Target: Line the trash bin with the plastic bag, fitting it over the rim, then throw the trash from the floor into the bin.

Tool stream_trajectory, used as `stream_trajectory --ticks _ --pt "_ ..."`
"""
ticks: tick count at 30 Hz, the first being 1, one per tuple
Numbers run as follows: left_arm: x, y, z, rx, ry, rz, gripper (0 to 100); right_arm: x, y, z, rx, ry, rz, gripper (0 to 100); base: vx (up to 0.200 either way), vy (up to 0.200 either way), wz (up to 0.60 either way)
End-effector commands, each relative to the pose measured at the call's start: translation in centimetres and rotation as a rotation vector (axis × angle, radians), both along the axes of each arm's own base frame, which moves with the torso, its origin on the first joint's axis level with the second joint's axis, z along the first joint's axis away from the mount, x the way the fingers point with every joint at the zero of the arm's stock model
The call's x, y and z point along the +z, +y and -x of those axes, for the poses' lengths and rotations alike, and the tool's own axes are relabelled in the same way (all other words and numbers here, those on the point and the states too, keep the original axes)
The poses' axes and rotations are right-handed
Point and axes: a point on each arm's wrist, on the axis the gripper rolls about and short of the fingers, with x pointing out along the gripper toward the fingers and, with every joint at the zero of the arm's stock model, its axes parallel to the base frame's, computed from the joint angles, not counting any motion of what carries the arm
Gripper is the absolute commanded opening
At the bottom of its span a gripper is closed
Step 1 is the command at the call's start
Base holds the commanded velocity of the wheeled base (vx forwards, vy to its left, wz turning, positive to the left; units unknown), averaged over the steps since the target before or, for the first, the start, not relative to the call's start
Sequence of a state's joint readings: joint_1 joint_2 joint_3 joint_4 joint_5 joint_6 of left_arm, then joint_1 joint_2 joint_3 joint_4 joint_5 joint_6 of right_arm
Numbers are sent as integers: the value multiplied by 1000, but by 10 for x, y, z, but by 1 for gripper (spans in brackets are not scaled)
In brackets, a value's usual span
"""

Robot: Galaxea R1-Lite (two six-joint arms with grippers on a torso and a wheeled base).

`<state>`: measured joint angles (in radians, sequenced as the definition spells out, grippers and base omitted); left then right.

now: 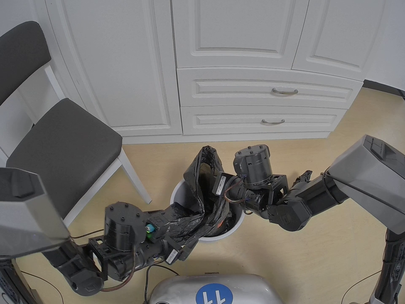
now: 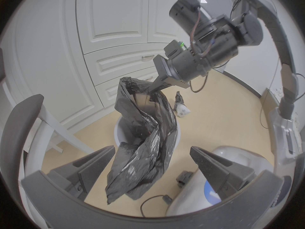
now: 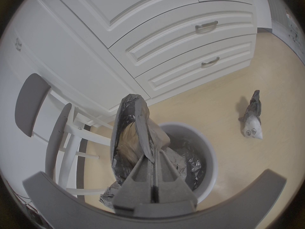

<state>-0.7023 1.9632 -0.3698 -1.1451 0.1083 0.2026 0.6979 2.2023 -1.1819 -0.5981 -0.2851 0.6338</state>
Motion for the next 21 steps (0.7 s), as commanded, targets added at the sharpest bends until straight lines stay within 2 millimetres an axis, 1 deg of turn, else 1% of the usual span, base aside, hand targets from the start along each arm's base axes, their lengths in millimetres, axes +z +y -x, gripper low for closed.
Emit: stream_trajectory --ticks 1,6,10,16,21 --pt "-46 -28 -7 17 16 -30 100 7 -5 12 16 -23 60 0 0 0 0" --pt "-56 -27 -13 31 19 -46 100 0 -8 15 31 -11 109 0 0 0 0" --pt "-55 -23 -21 59 12 -39 100 -5 -11 20 49 -4 155 0 0 0 0" --pt "-54 -17 -33 97 2 -29 100 -7 -14 24 64 -4 194 0 0 0 0" --pt "-62 -16 -42 120 8 -35 100 -6 -17 27 72 -6 212 0 0 0 0"
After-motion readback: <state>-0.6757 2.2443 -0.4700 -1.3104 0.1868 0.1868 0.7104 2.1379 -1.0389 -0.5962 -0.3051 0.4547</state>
